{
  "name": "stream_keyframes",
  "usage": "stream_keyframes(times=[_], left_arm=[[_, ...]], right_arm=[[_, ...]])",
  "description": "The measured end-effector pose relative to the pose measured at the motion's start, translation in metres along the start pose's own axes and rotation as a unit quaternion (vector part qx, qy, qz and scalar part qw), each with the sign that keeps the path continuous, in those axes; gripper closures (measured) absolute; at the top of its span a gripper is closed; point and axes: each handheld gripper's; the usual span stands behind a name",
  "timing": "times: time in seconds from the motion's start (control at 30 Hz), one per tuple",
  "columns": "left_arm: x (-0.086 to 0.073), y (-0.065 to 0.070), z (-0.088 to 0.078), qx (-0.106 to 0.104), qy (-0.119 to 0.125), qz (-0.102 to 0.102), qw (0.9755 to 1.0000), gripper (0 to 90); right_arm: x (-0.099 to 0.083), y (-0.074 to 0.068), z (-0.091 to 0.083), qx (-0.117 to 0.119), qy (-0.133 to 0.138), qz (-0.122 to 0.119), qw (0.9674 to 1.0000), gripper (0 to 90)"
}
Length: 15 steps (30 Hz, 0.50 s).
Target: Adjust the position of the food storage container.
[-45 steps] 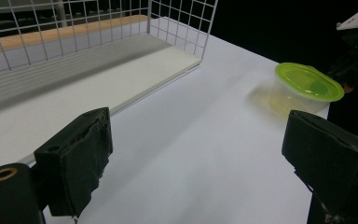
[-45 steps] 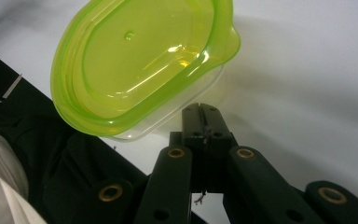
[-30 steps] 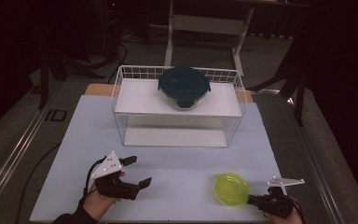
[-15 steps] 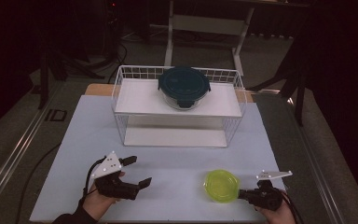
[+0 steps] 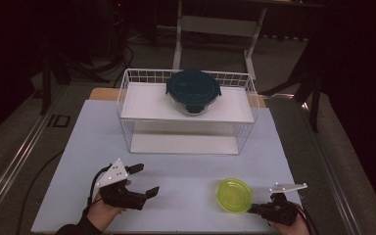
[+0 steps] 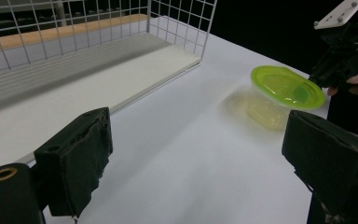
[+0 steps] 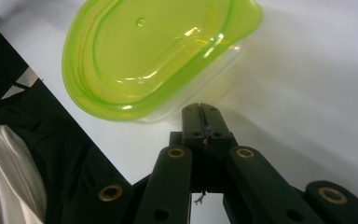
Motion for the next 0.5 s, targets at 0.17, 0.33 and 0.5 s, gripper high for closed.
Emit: stream_keyframes(times=[0.17, 0.33, 0.5], left_arm=[[0.0, 0.0, 0.0, 0.0, 0.001, 0.001, 1.0, 8.3], [0.0, 0.0, 0.0, 0.0, 0.001, 0.002, 1.0, 8.4], [0.0, 0.0, 0.0, -0.001, 0.001, 0.001, 1.0, 8.4]], right_arm=[[0.006, -0.001, 0.007, 0.004, -0.007, -0.004, 1.0, 90.0], [0.014, -0.003, 0.016, 0.009, -0.015, -0.011, 0.9998, 90.0], [0.024, -0.007, 0.024, 0.013, -0.02, -0.022, 0.9995, 90.0]])
Point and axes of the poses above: each handheld gripper's, and its own axes: z roughly forward along the jaws, x roughly out of its top, y roughly to its right, and after that the axes turned 3 degrees about x, right-handed
